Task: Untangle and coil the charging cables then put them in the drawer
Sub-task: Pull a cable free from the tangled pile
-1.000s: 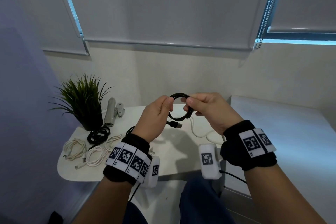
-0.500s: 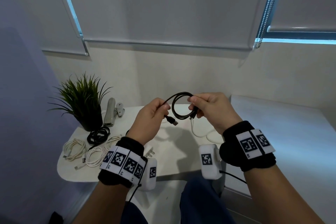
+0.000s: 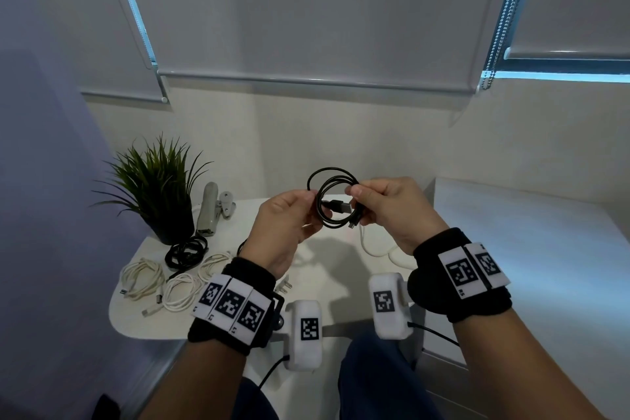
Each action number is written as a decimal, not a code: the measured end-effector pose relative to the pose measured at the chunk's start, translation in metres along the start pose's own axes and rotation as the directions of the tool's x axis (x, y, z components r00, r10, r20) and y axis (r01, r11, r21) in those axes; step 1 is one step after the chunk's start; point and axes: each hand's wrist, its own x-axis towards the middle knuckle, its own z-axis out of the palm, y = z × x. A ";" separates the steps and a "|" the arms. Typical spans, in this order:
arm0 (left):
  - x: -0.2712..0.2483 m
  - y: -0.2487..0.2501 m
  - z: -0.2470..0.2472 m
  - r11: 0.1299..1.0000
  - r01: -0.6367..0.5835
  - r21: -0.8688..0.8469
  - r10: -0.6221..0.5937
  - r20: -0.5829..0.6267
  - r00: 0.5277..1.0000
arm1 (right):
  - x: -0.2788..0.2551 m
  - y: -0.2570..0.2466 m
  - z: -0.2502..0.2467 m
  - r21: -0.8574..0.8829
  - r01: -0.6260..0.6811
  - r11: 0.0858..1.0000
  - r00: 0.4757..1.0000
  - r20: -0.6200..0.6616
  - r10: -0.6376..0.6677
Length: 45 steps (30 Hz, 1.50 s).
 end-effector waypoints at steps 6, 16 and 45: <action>-0.003 0.000 0.011 0.999 0.026 0.018 -0.026 0.013 1.000 | 0.002 0.004 0.006 0.023 0.024 0.999 0.999 -0.041 -0.024; -0.004 0.002 0.014 0.966 0.257 0.014 -0.255 0.163 0.953 | 0.000 0.005 0.005 -0.119 0.076 0.990 0.989 -0.119 -0.090; 0.007 0.010 -0.022 0.975 -0.100 0.199 0.140 -0.200 0.970 | -0.001 0.000 -0.006 -0.256 0.032 0.966 0.998 0.052 -0.020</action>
